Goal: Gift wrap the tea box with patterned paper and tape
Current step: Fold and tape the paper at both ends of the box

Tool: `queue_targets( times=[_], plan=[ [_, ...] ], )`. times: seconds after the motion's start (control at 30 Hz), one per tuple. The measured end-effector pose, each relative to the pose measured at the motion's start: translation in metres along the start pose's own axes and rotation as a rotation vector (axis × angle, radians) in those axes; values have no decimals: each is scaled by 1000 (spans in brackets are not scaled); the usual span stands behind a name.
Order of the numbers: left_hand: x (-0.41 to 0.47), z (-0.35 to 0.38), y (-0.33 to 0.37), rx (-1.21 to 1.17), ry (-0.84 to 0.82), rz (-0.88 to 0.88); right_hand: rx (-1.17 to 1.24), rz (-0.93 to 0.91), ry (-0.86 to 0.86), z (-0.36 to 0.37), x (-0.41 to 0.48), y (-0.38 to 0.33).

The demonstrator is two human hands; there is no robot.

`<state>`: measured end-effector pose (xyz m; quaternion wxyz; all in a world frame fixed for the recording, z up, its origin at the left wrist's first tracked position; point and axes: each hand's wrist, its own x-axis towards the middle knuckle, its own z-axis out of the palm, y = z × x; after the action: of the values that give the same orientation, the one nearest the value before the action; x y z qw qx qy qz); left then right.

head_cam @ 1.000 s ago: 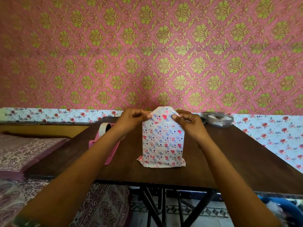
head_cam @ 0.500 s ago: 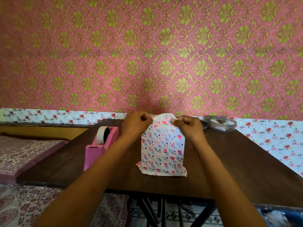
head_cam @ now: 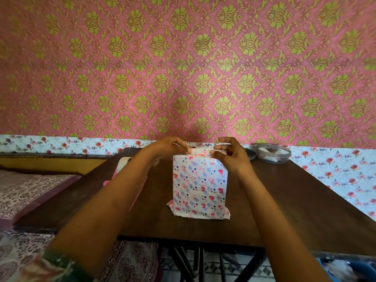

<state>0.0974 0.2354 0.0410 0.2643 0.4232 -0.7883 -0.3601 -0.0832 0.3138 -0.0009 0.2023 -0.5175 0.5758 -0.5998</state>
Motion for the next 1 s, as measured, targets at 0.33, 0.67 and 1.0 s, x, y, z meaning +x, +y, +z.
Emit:
queue_targets(
  times=[0.33, 0.67, 1.0],
  plan=[
    [10, 8, 5, 22, 27, -41, -354, 12, 31, 6, 10, -18],
    [7, 16, 6, -64, 88, -98, -417, 108, 46, 8, 19, -29],
    [5, 12, 6, -54, 82, -131, -1034, -477, -44, 38, -51, -27]
  ],
)
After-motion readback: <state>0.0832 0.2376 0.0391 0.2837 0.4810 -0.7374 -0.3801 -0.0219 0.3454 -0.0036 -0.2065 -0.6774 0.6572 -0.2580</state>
